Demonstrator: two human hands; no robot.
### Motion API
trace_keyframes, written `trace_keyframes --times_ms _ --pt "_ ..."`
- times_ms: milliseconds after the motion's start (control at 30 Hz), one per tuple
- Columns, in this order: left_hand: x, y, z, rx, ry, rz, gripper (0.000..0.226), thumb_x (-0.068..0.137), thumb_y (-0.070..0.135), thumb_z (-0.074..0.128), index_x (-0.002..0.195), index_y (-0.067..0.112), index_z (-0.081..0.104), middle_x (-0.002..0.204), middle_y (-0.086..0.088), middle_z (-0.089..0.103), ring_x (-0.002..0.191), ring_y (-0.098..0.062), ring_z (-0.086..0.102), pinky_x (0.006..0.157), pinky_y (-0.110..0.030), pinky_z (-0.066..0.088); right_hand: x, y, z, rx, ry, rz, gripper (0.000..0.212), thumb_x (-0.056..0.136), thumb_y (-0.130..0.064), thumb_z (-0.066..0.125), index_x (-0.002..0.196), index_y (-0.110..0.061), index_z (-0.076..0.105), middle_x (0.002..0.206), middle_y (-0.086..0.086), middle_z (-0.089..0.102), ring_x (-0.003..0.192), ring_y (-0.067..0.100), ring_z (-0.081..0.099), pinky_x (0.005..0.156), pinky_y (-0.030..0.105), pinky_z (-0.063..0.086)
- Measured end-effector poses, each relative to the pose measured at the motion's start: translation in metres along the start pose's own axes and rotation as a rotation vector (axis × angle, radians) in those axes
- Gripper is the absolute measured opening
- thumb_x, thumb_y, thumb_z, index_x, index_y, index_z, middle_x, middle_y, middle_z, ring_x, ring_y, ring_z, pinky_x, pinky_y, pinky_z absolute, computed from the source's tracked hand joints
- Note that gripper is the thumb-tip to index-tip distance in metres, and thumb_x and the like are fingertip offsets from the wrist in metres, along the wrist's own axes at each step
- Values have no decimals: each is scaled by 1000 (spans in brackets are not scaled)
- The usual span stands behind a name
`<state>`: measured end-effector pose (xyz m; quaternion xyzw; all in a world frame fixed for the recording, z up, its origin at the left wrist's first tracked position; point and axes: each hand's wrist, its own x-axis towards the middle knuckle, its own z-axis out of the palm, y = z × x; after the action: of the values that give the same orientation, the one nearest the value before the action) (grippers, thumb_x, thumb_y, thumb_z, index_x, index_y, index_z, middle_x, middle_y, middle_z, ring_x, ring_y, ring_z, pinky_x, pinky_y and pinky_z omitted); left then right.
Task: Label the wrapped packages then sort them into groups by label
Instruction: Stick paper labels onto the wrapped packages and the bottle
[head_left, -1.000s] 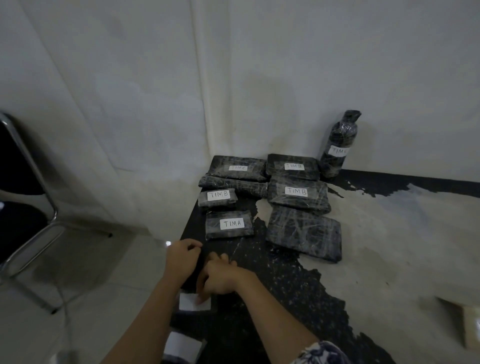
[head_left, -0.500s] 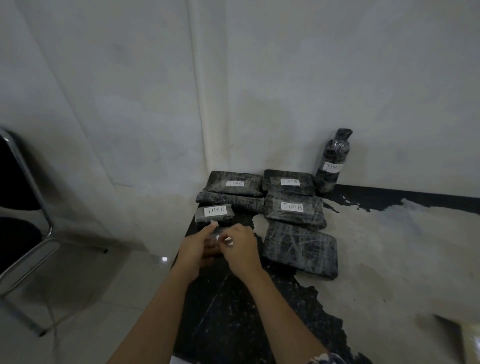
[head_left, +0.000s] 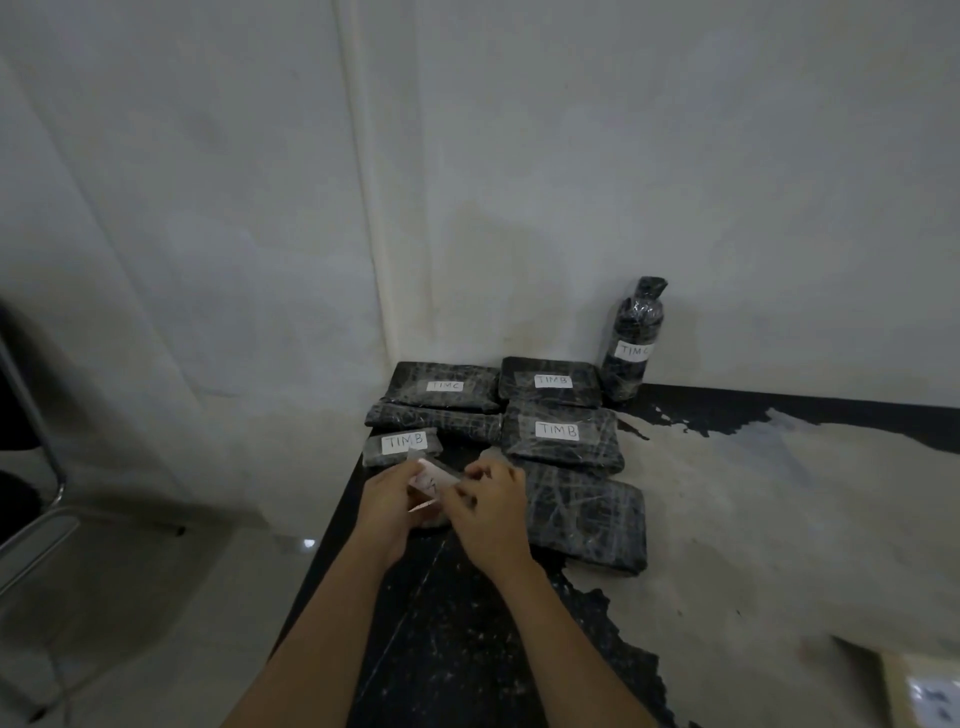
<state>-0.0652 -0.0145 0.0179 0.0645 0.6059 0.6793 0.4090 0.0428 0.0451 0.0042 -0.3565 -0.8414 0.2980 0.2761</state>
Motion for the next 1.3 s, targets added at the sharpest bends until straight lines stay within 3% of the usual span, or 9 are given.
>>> trace_keyframes --times_ms 133,267,533,633,800,900,1033,1200,1300 --pt "0 1 6 6 -5 8 13 91 13 52 94 5 62 89 -17 66 81 -27 63 64 -35 52 7 -1 -4 138 -23 129 22 89 -23 61 86 -4 72 104 7 58 81 -1 43 71 0 34" --pt "-1 0 12 92 -49 59 13 84 0 57 86 8 67 90 -16 70 78 -25 64 65 -34 52 9 0 -5 253 -51 205 13 87 -19 63 85 -9 72 91 9 66 73 8 54 57 1 36" --pt "1 1 29 521 -144 181 22 91 8 51 90 24 67 92 5 65 86 -12 61 66 -28 55 11 10 -21 146 -75 87 61 89 -16 58 143 -25 32 133 4 36 120 19 38 100 31 42" --pt "-1 1 35 587 -197 167 22 91 8 52 104 19 66 99 0 65 89 -15 62 61 -22 55 12 20 -29 170 -65 61 28 89 -7 56 116 -10 58 107 4 49 98 20 50 75 1 36" --pt "-5 -2 48 621 -226 135 32 87 0 54 115 10 62 101 -8 63 85 -18 60 66 -30 56 12 39 -45 277 16 190 7 86 -12 63 86 -10 70 75 -7 61 67 4 52 59 6 39" --pt "-7 -4 60 643 -243 161 28 85 -3 55 110 9 63 96 -9 63 76 -14 60 54 -19 50 10 48 -52 474 34 312 10 88 -11 62 84 -10 72 74 -2 65 65 5 56 59 9 43" --pt "-4 -6 77 806 -296 229 32 84 -4 55 111 10 67 107 -15 64 87 -22 61 71 -30 51 6 55 -61 548 68 391 15 87 -10 59 82 -20 69 78 -3 68 72 9 60 66 23 48" --pt "3 -15 94 975 -287 297 36 85 5 61 120 12 63 116 -12 59 102 -25 60 80 -33 53 3 66 -69 420 188 456 19 90 -16 53 79 -15 68 76 1 66 71 14 58 62 24 44" --pt "5 -28 103 895 -142 259 32 80 14 71 111 8 64 105 -5 60 95 -18 60 79 -28 52 -1 77 -63 39 322 552 22 90 -23 52 80 -16 70 98 5 63 96 25 52 85 37 38"
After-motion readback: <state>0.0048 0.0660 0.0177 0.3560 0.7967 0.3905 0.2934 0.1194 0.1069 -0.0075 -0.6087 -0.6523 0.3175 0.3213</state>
